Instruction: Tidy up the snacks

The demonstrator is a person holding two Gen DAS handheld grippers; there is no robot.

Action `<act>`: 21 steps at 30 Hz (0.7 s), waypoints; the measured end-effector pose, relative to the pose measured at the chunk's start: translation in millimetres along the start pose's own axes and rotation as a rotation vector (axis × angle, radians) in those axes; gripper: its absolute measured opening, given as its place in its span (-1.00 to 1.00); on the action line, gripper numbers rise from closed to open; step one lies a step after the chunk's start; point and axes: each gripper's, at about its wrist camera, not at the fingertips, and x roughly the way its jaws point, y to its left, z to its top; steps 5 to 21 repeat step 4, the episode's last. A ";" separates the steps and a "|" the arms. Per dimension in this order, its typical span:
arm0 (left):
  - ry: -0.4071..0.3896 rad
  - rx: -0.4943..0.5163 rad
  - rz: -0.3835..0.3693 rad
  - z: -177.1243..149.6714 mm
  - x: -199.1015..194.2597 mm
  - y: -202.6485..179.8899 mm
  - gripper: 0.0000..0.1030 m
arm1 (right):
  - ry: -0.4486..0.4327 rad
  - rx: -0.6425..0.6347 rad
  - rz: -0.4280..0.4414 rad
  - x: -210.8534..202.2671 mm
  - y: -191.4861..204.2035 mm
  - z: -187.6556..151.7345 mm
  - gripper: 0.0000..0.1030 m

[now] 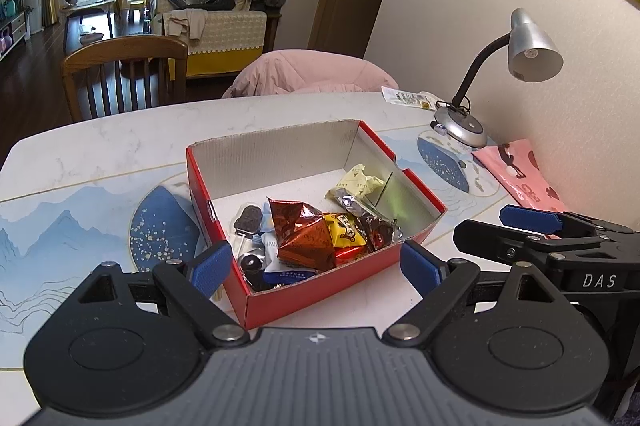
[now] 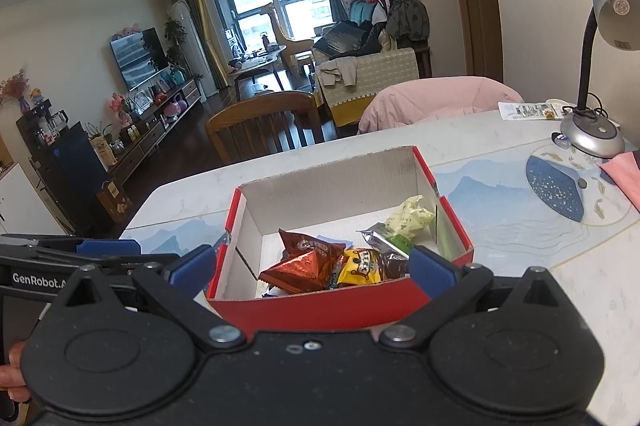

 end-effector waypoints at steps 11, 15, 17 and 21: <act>0.012 0.008 -0.001 -2.3 -2.7 2.0 0.77 | 0.001 0.019 -0.011 -0.6 4.5 -9.9 1.00; 0.012 0.008 -0.001 -2.3 -2.7 2.0 0.77 | 0.001 0.019 -0.011 -0.6 4.5 -9.9 1.00; 0.012 0.008 -0.001 -2.3 -2.7 2.0 0.77 | 0.001 0.019 -0.011 -0.6 4.5 -9.9 1.00; 0.012 0.008 -0.001 -2.3 -2.7 2.0 0.77 | 0.001 0.019 -0.011 -0.6 4.5 -9.9 1.00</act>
